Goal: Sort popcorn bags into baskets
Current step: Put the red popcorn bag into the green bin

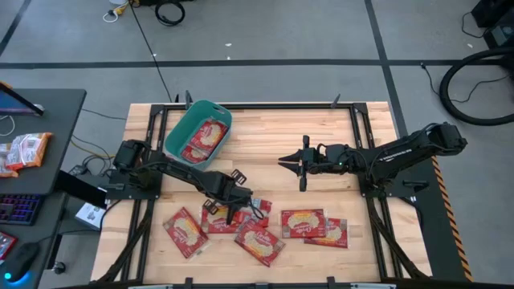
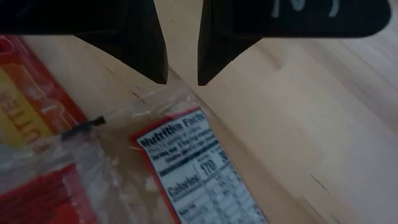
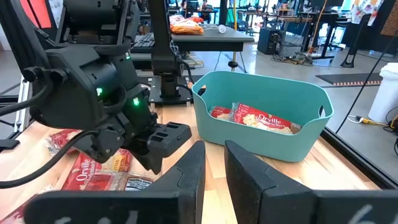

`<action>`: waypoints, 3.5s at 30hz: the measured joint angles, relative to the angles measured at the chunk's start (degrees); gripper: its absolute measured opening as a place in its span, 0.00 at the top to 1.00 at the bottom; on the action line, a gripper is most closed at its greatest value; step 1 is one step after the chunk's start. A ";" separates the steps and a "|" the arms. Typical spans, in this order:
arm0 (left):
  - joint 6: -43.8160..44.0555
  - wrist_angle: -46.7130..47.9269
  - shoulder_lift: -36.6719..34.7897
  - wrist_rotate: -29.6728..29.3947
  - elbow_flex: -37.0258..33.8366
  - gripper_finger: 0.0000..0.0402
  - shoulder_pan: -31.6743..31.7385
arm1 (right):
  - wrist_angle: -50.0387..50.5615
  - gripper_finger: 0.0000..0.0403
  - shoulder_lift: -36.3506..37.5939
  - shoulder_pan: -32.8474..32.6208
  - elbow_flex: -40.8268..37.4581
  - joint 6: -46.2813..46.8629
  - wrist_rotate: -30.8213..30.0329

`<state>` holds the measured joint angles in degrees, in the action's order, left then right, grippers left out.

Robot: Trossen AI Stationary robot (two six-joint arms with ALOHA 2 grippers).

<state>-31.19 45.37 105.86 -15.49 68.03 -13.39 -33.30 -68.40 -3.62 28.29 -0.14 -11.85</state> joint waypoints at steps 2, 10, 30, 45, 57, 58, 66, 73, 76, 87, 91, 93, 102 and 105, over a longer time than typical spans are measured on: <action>-0.07 0.47 0.00 0.18 0.00 0.77 0.07 | 0.00 0.84 0.00 0.00 0.00 0.00 0.01; -0.85 -2.14 -0.04 1.54 -1.84 0.77 0.07 | 0.00 0.84 0.00 0.00 0.00 0.00 0.01; 0.52 -4.93 -0.04 2.90 -2.95 0.97 -0.06 | 0.00 0.84 0.00 0.00 0.00 0.00 0.01; 0.31 -1.92 -5.15 1.08 -2.34 0.99 2.11 | 0.07 0.84 0.00 -0.02 0.00 -0.02 0.01; 0.99 -3.40 -7.13 8.09 -6.02 0.85 3.76 | 0.02 0.84 0.00 -0.01 0.00 -0.02 0.01; 2.51 -4.65 -7.13 8.54 -6.52 0.84 3.77 | 0.04 0.84 0.00 0.00 0.00 -0.02 0.01; -2.21 -6.96 -7.13 11.49 -7.80 0.78 4.15 | -0.04 0.84 0.00 -0.02 0.00 -0.01 0.01; -10.32 -8.16 -7.13 4.68 -7.80 0.80 2.08 | -0.04 0.84 0.00 -0.02 0.00 0.00 0.01; -15.92 -8.21 -7.13 4.83 -7.80 0.83 0.93 | -0.02 0.84 0.00 -0.02 0.00 0.00 0.01; -32.61 -9.61 -7.13 5.26 -7.80 0.84 0.79 | -0.02 0.84 0.00 -0.02 0.00 0.00 0.01; -34.94 -9.76 -7.13 5.23 -7.80 0.84 0.86 | -0.02 0.84 0.00 0.00 0.00 0.00 0.01; -35.51 -9.82 -7.01 5.27 -7.80 0.84 1.13 | -0.02 0.84 0.00 -0.02 -0.01 0.00 0.01; -36.26 -10.90 -5.90 7.86 -7.76 0.84 1.82 | 0.07 0.84 0.00 -0.02 0.00 0.00 0.01; -36.76 -10.26 -5.69 8.11 -7.77 0.84 1.78 | 0.07 0.84 0.00 -0.01 0.00 0.00 0.01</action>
<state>-67.94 35.11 100.17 -7.38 60.26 -11.62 -33.23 -68.40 -3.63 28.29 -0.14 -11.84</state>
